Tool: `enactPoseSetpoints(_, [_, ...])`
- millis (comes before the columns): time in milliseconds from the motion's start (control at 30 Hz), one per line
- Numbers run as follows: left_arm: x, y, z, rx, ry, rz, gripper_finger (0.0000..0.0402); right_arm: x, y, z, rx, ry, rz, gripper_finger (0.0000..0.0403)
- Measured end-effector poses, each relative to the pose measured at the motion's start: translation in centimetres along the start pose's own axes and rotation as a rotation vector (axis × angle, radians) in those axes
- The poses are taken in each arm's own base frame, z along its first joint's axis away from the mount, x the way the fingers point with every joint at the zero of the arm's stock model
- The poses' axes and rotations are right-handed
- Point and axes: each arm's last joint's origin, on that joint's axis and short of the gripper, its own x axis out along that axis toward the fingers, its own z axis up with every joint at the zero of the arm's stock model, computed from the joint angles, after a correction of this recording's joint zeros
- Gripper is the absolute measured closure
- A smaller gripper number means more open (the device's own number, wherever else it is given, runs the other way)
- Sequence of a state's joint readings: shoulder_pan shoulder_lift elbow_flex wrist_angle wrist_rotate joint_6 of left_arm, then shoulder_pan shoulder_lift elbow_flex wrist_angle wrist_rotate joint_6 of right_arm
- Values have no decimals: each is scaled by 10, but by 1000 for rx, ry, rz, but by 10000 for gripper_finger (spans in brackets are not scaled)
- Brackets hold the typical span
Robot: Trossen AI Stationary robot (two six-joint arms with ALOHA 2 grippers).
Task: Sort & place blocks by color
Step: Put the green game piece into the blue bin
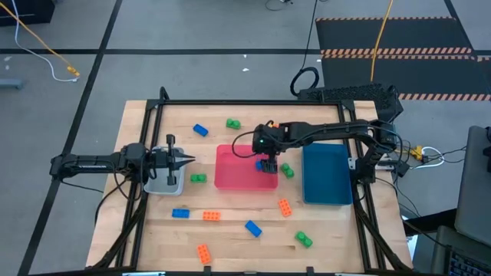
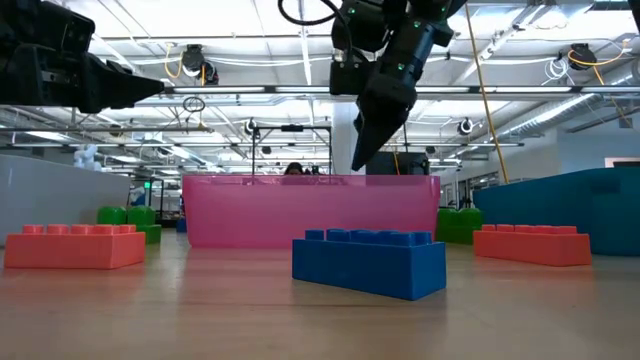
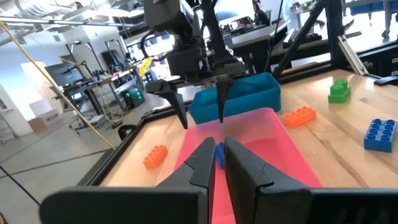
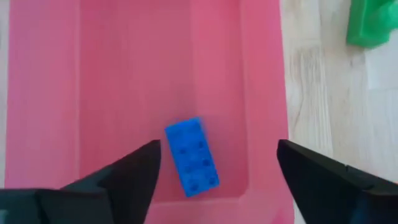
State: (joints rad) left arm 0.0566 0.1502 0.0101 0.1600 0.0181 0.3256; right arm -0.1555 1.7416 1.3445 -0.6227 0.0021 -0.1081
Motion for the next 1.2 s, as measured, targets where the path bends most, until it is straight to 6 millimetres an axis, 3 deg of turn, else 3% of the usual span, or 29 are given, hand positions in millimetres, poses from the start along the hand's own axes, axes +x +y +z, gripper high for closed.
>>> enactPoseSetpoints(233, [0,0,0,0,0,0,364,-11,-18,-2,-29,9,-181,84])
enactPoseSetpoints(433, [0,0,0,0,0,0,364,-46,-60,-5,123,-132,-183,96])
enactPoseSetpoints(567, [0,0,0,0,0,0,364,-53,-96,-20,199,-96,-234,100])
enactPoseSetpoints(767, [0,0,0,0,1,-1,364,-34,-127,-37,258,-16,-183,101])
enactPoseSetpoints(1000, [0,0,0,0,0,0,364,-9,-132,-41,238,58,-161,101])
enactPoseSetpoints(1200, [0,0,0,0,0,0,364,-4,-132,-42,232,70,-158,101])
